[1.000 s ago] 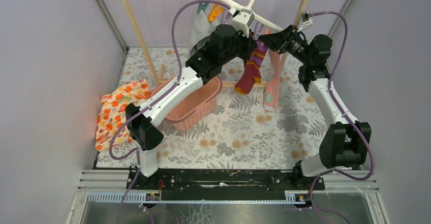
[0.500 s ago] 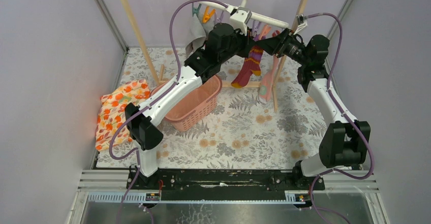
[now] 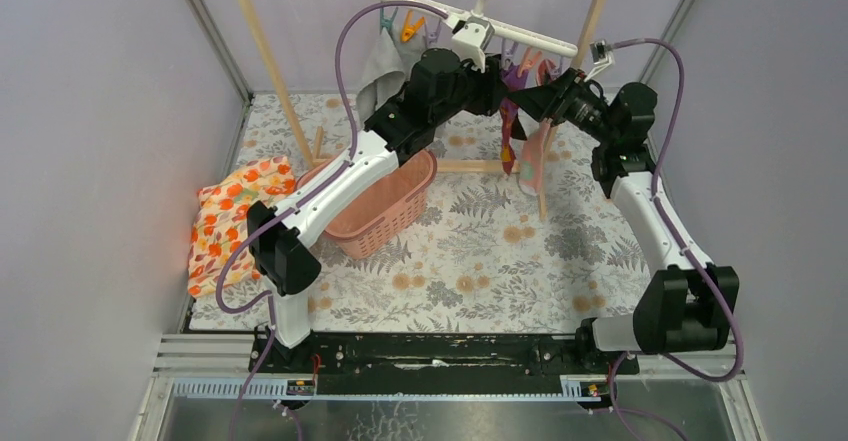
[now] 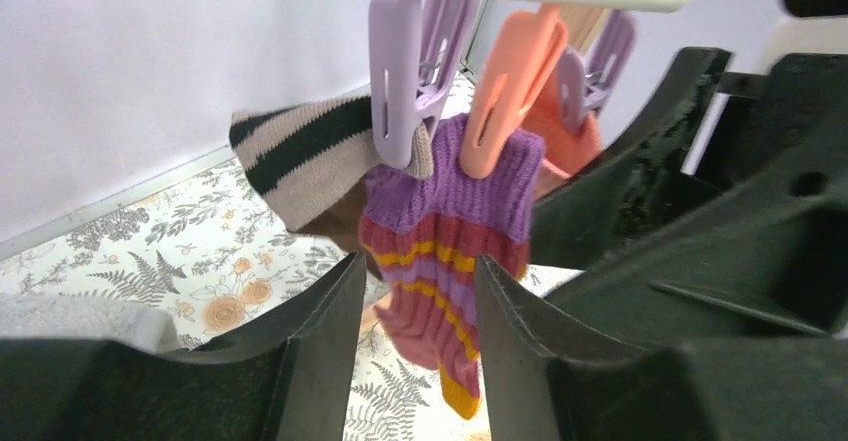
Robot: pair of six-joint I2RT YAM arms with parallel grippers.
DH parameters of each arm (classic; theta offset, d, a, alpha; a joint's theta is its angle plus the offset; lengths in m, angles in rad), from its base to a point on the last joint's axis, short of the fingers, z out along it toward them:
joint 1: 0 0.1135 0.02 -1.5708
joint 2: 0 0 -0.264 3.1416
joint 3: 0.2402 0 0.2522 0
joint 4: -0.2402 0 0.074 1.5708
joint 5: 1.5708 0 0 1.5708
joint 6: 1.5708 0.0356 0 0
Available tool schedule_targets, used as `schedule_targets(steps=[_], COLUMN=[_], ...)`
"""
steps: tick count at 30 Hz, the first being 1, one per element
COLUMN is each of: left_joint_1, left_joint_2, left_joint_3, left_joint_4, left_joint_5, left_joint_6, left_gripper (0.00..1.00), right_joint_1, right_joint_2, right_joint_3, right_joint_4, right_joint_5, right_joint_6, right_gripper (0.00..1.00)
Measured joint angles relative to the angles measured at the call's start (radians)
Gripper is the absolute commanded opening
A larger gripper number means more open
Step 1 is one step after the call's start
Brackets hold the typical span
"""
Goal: Clip the socks to the hanger
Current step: Clamp the sock onto the hanger.
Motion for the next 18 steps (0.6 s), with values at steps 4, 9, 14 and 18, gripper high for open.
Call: schedule_targets(steps=[4, 9, 14, 18], left_joint_1=[0.003, 0.006, 0.008, 0.013], left_joint_2=[0.0, -0.011, -0.048, -0.071], left_joint_3=[-0.008, -0.035, -0.092, -0.116], left_joint_4=[0.002, 0.022, 0.034, 0.052], left_joint_5=[-0.002, -0.002, -0.002, -0.002], left_joint_6=[-0.002, -0.005, -0.005, -0.005], left_gripper=[0.61, 0.74, 0.79, 0.82], right_joint_1=[-0.008, -0.023, -0.033, -0.044], right_joint_2=[-0.069, -0.148, -0.232, -0.251], right_joint_3=[-0.027, -0.031, -0.061, -0.076], right_joint_4=[-0.026, -0.128, -0.222, -0.254], right_joint_5=[0.008, 0.086, 0.251, 0.32], right_joint_6=[-0.017, -0.078, -0.139, -0.158], right_gripper=[0.58, 0.59, 0.62, 0.64])
